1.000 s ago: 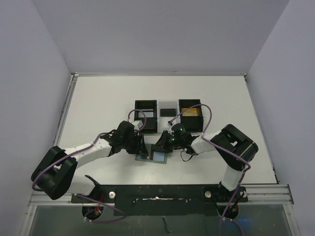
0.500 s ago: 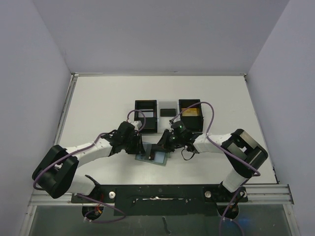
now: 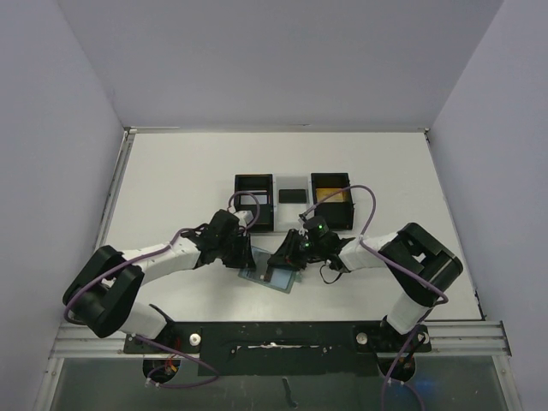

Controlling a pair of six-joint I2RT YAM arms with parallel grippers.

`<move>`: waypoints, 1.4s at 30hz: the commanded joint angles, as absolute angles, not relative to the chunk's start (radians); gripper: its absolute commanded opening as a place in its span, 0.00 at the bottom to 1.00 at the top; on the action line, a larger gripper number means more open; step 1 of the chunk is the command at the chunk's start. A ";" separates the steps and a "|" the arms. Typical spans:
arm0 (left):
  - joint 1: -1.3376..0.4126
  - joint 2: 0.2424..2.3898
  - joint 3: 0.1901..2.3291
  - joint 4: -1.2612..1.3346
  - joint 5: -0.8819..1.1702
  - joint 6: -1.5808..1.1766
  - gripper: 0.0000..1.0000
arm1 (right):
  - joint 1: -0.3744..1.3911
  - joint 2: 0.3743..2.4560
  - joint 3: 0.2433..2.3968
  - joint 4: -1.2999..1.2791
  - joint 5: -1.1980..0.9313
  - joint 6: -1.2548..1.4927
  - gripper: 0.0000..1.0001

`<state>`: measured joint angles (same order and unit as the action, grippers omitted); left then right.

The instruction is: Take the credit cards out of the card holder

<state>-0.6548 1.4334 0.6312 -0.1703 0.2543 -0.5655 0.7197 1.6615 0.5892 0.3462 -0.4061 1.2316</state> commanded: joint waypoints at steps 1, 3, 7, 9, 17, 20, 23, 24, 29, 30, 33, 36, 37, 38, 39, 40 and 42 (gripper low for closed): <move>-0.670 1.461 0.631 -0.206 0.220 -0.552 0.14 | 0.721 1.657 0.577 0.482 -0.434 1.260 0.24; -0.670 1.469 0.629 -0.210 0.207 -0.563 0.14 | 0.724 1.652 0.559 0.520 -0.438 1.271 0.24; -0.669 1.481 0.628 -0.214 0.191 -0.579 0.12 | 0.726 1.640 0.538 0.543 -0.444 1.272 0.10; -0.669 1.479 0.630 -0.225 0.176 -0.585 0.12 | 0.721 1.614 0.537 0.489 -0.426 1.253 0.06; -0.669 1.459 0.647 -0.246 0.142 -0.592 0.11 | 0.664 1.544 0.551 0.293 -0.491 1.141 0.05; -0.669 1.456 0.653 -0.251 0.141 -0.592 0.11 | 0.656 1.528 0.547 0.260 -0.503 1.113 0.06; -0.677 1.433 0.691 -0.273 0.138 -0.592 0.16 | 0.643 1.527 0.558 0.215 -0.494 1.085 0.06; -0.680 1.420 0.704 -0.279 0.138 -0.591 0.20 | 0.640 1.528 0.558 0.215 -0.486 1.087 0.06; -0.707 1.349 0.770 -0.222 0.210 -0.594 0.29 | 0.636 1.549 0.542 0.267 -0.469 1.116 0.06; -0.708 1.347 0.763 -0.180 0.262 -0.603 0.29 | 0.634 1.554 0.542 0.271 -0.468 1.119 0.06; -0.710 1.390 0.734 -0.087 0.362 -0.621 0.27 | 0.631 1.560 0.538 0.282 -0.469 1.121 0.06; -0.722 1.454 0.711 -0.083 0.362 -0.626 0.18 | 0.629 1.556 0.534 0.283 -0.468 1.122 0.06; -0.722 1.472 0.702 -0.087 0.351 -0.632 0.15 | 0.629 1.552 0.531 0.282 -0.466 1.124 0.07; -0.722 1.487 0.695 -0.092 0.337 -0.637 0.14 | 0.628 1.547 0.528 0.286 -0.465 1.127 0.07; -0.724 1.498 0.689 -0.104 0.320 -0.640 0.12 | 0.628 1.543 0.524 0.292 -0.465 1.131 0.07; -0.725 1.505 0.683 -0.112 0.300 -0.642 0.10 | 0.628 1.540 0.521 0.302 -0.468 1.136 0.08; -0.726 1.510 0.673 -0.127 0.260 -0.650 0.09 | 0.627 1.537 0.511 0.329 -0.475 1.147 0.09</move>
<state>-0.7208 1.4998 0.6899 -0.1368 0.3069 -0.6300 0.6342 1.5585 0.5282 0.2607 -0.4789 1.1336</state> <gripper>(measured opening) 0.106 0.086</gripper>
